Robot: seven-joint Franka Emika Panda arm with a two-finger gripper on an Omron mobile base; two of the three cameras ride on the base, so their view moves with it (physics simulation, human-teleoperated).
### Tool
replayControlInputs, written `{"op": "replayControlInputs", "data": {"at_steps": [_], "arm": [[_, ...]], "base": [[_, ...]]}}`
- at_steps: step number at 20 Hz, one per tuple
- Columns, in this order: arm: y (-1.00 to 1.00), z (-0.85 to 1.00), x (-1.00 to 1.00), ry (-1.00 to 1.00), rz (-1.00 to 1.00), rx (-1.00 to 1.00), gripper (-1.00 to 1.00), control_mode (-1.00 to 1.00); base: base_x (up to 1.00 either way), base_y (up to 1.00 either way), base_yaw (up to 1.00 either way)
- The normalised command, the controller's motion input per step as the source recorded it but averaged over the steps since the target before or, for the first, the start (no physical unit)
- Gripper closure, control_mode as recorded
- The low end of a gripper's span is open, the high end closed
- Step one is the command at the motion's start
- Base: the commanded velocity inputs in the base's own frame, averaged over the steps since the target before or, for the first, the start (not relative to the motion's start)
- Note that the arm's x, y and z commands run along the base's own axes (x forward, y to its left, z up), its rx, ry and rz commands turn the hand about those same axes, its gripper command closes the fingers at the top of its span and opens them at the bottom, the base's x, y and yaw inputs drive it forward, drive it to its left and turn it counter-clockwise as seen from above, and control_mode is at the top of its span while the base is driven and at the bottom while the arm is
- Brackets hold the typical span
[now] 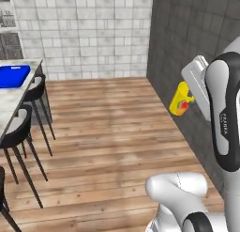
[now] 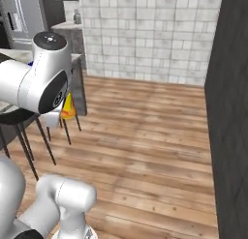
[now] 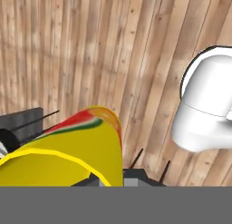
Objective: There is a tray on the dining counter. Grab the cup, mug, and pitcher and place them on the tray. The pitcher may be placed next to the tray if it cannot fit the tray.
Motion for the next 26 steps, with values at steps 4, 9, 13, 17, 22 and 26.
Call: {"op": "replayControlInputs", "data": {"at_steps": [4, 9, 13, 17, 22, 26], "arm": [[0.00, 0.00, 0.00, 0.00, 0.00, 0.00, 1.00, 1.00], [0.00, 0.00, 0.00, 0.00, 0.00, 0.00, 1.00, 1.00], [0.00, 0.00, 0.00, 0.00, 0.00, 0.00, 1.00, 1.00], [0.00, 0.00, 0.00, 0.00, 0.00, 0.00, 1.00, 1.00], [0.00, 0.00, 0.00, 0.00, 0.00, 0.00, 1.00, 1.00], [0.00, 0.00, 0.00, 0.00, 0.00, 0.00, 1.00, 1.00]], "base": [[1.00, -0.02, 0.00], [1.00, -0.04, 0.00], [1.00, -0.06, 0.00], [1.00, -0.02, 0.00], [1.00, -0.02, 0.02], [1.00, -0.05, 0.06]]}}
